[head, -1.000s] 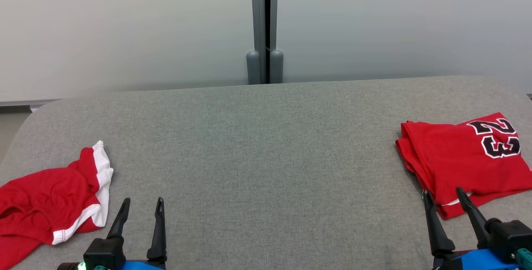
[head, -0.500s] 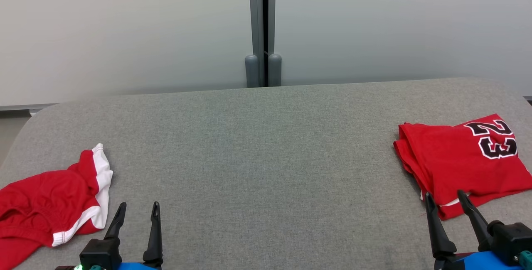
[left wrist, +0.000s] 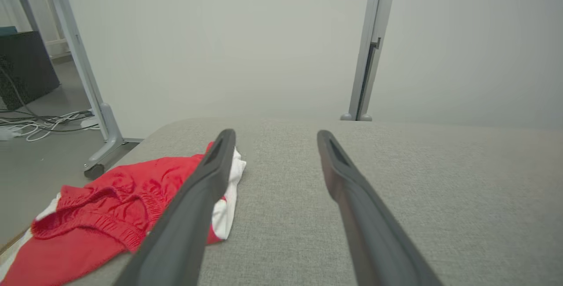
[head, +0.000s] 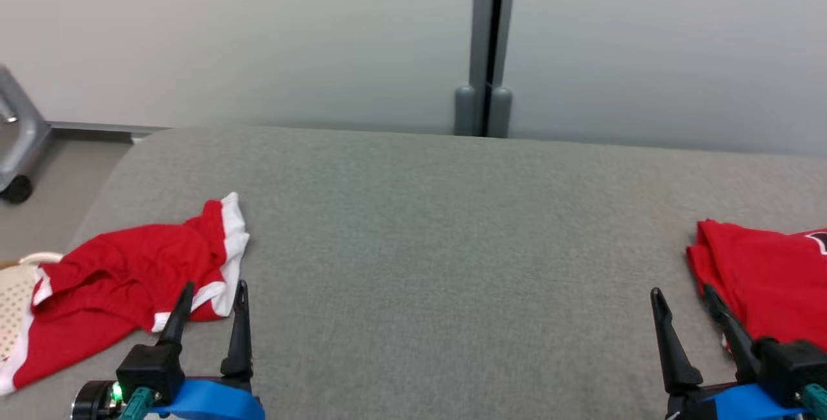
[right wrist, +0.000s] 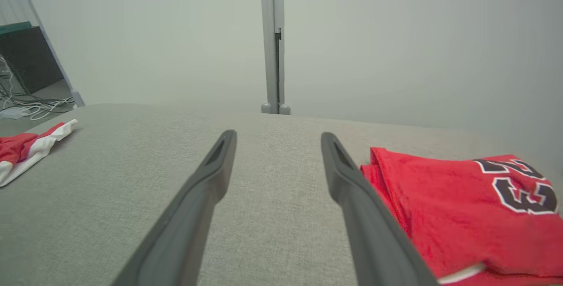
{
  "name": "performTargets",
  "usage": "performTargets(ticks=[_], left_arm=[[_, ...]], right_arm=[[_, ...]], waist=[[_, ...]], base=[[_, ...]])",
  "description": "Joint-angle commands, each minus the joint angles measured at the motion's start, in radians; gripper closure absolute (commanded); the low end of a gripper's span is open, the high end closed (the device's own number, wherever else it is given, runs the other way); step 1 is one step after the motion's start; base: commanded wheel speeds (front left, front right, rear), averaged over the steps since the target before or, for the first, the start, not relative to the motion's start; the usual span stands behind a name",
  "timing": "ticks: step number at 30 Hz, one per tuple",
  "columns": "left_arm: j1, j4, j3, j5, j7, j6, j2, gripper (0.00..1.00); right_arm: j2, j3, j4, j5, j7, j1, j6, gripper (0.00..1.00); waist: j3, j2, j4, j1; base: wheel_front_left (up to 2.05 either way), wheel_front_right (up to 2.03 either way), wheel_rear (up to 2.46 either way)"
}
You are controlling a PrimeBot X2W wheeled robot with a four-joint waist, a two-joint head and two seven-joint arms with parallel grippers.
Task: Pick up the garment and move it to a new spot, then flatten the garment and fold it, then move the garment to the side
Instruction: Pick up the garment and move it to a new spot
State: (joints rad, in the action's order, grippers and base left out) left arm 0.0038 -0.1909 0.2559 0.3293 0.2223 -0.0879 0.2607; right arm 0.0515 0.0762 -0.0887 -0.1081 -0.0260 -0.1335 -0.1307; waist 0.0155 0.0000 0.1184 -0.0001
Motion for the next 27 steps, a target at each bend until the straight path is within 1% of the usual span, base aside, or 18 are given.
performTargets(ticks=[1, 5, 8, 14, 18, 22, 25, 27], left_arm=[[-0.03, -0.006, -0.009, 0.003, 0.011, 0.001, 0.004, 0.0], [-0.063, -0.01, -0.016, 0.006, 0.02, 0.001, -0.003, 0.0], [-0.074, -0.014, -0.027, 0.013, 0.029, 0.0, -0.006, 0.0], [-0.09, -0.025, -0.049, 0.016, 0.038, 0.003, -0.011, 0.0], [-0.106, -0.036, -0.054, 0.015, 0.042, 0.009, -0.018, 0.0], [-0.159, -0.076, -0.056, 0.018, 0.042, 0.024, -0.03, 0.0], [-0.226, -0.147, -0.057, 0.03, 0.042, 0.041, -0.043, 0.0], [-0.276, -0.219, -0.053, 0.029, 0.042, 0.053, -0.045, 0.0]], right_arm=[[-0.001, -0.01, -0.01, -0.009, 0.006, 0.02, 0.0, 0.0], [-0.001, -0.023, -0.025, 0.01, 0.014, 0.036, 0.0, 0.0], [0.0, -0.035, -0.03, 0.019, 0.021, 0.053, 0.0, 0.0], [0.001, -0.048, -0.038, 0.026, 0.034, 0.07, 0.0, 0.0], [0.006, -0.052, -0.049, 0.033, 0.042, 0.086, 0.0, 0.0], [0.022, -0.06, -0.073, 0.04, 0.059, 0.114, 0.0, 0.0], [0.036, -0.061, -0.094, 0.048, 0.072, 0.143, 0.0, 0.0], [0.043, -0.061, -0.106, 0.05, 0.079, 0.161, 0.0, 0.0]], waist=[[-0.033, 0.0, 0.064, 0.0001], [-0.045, 0.0, 0.145, 0.0001], [-0.048, 0.0, 0.191, 0.0001], [-0.061, 0.0, 0.247, 0.0001], [-0.091, 0.0, 0.254, 0.0001], [-0.158, 0.0, 0.241, 0.0001], [-0.224, 0.0, 0.227, 0.0001], [-0.267, 0.0, 0.216, 0.0001]], base=[[0.0, 0.0, 0.0], [0.0, 0.0, 0.0], [0.0, 0.0, 0.0], [0.0, 0.0, 0.0], [0.0, 0.0, 0.0], [0.0, 0.0, 0.0], [0.0, 0.0, 0.0], [0.0, 0.0, 0.0]])
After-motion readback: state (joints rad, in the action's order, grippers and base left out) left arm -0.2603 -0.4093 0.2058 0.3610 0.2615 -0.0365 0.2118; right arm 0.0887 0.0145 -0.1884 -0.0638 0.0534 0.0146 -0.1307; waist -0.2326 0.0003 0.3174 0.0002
